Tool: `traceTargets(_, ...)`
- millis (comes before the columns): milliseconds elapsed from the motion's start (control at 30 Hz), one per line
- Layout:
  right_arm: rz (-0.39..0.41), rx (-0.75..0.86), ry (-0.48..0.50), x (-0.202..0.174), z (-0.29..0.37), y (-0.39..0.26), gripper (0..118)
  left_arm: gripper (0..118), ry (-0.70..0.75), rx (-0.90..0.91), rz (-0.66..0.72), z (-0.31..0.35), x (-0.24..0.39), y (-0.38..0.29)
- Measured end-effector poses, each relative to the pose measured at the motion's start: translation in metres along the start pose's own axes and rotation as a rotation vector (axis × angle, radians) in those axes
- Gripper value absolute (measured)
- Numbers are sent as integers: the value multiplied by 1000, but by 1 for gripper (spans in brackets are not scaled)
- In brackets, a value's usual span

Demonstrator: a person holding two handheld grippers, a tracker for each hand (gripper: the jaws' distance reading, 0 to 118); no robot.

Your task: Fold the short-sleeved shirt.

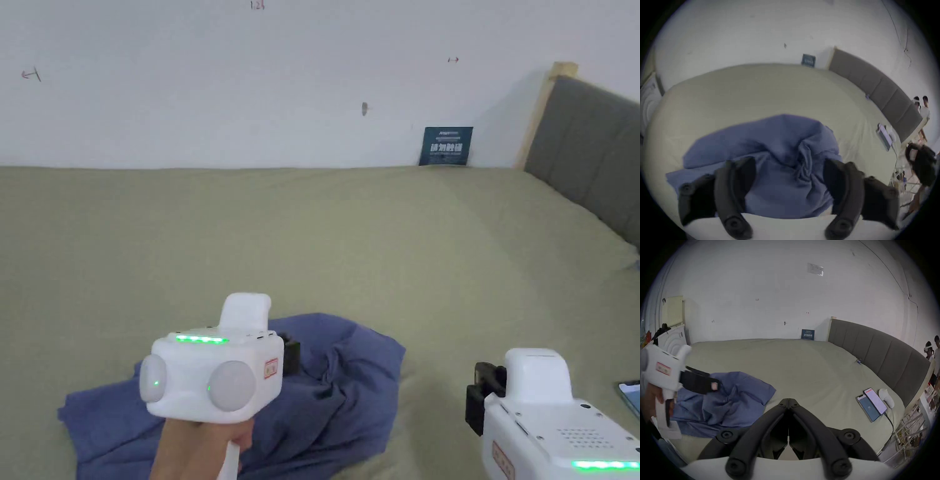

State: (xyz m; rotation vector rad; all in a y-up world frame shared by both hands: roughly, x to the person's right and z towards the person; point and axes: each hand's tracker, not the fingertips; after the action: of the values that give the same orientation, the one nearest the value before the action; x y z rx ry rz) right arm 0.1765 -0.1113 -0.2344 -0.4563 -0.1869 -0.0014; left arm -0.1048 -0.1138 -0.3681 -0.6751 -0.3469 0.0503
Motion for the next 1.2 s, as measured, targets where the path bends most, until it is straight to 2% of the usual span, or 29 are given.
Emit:
traceTargets(233,-15,59,46,-19,27,2,0,0,236,248,-38,154,-54,-34)
traceTargets(400,-10,85,74,-37,43,-2,0,0,366,325,28,221,-84,-63)
traceTargets(500,-1,91,84,-47,47,-6,0,0,383,309,45,238,-99,-74)
traceTargets(667,7,75,112,-64,45,-8,0,0,388,251,93,227,-128,-79)
traceTargets(800,18,58,127,-75,33,-10,0,0,340,150,108,190,-142,-72)
traceTargets(933,24,27,139,-82,12,-13,0,0,279,13,189,122,-178,-58)
traceTargets(1067,51,-15,141,-85,-9,-19,0,0,285,-176,165,42,-217,-41)
traceTargets(1100,57,-28,138,-85,-14,-21,0,4,275,-229,170,24,-226,-37)
traceTargets(1133,65,-36,137,-85,-19,-23,0,37,254,-288,171,8,-233,-34)
traceTargets(1167,72,-44,134,-85,-23,-25,0,83,263,-287,183,-2,-237,-33)
traceTargets(1200,80,-52,133,-84,-27,-27,0,118,269,-299,171,-3,-228,-35)
